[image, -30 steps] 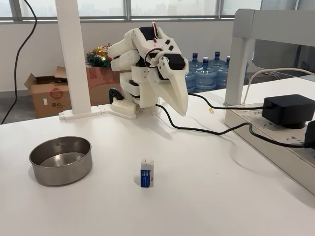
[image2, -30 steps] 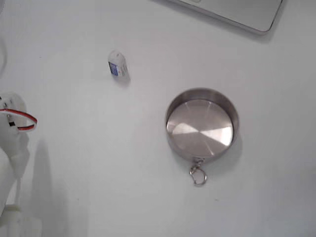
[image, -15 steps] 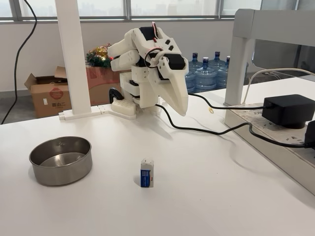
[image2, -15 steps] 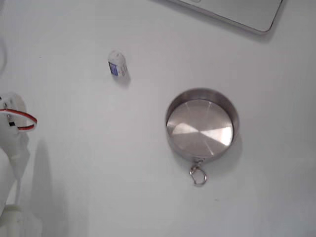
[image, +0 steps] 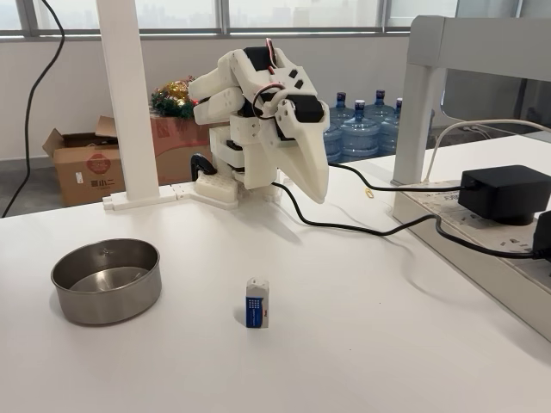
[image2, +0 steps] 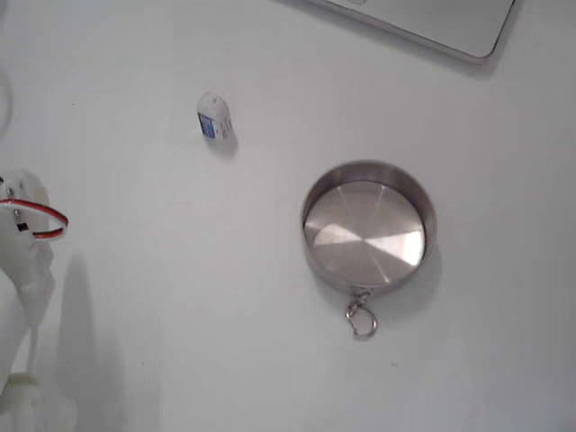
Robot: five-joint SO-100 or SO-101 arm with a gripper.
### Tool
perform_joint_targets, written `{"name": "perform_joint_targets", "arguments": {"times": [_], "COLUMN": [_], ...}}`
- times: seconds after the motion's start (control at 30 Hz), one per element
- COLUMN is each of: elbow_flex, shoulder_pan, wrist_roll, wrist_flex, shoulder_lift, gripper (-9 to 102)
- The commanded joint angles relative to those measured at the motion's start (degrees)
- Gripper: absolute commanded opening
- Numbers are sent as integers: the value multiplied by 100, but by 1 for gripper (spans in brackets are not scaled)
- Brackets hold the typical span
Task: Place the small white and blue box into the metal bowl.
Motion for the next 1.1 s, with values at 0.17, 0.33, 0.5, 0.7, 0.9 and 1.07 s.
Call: {"name": "perform_joint_targets", "arguments": {"times": [0.17,0.33,0.5,0.7,0.9,1.07], "elbow_flex": [-79,-492,-466,272,413,404], "shoulder_pan": [272,642,1099,1811,2215,2382], "wrist_roll": [18,1125,3621,6240,7251,7330], "wrist_flex": [-1327,-2285,-3595,-5423,-5871,-5871], "shoulder_lift": [-483,-1670,-2373,-2848,-3270,-3278], "gripper": [-4,-4,-4,-4,-4,-4]}}
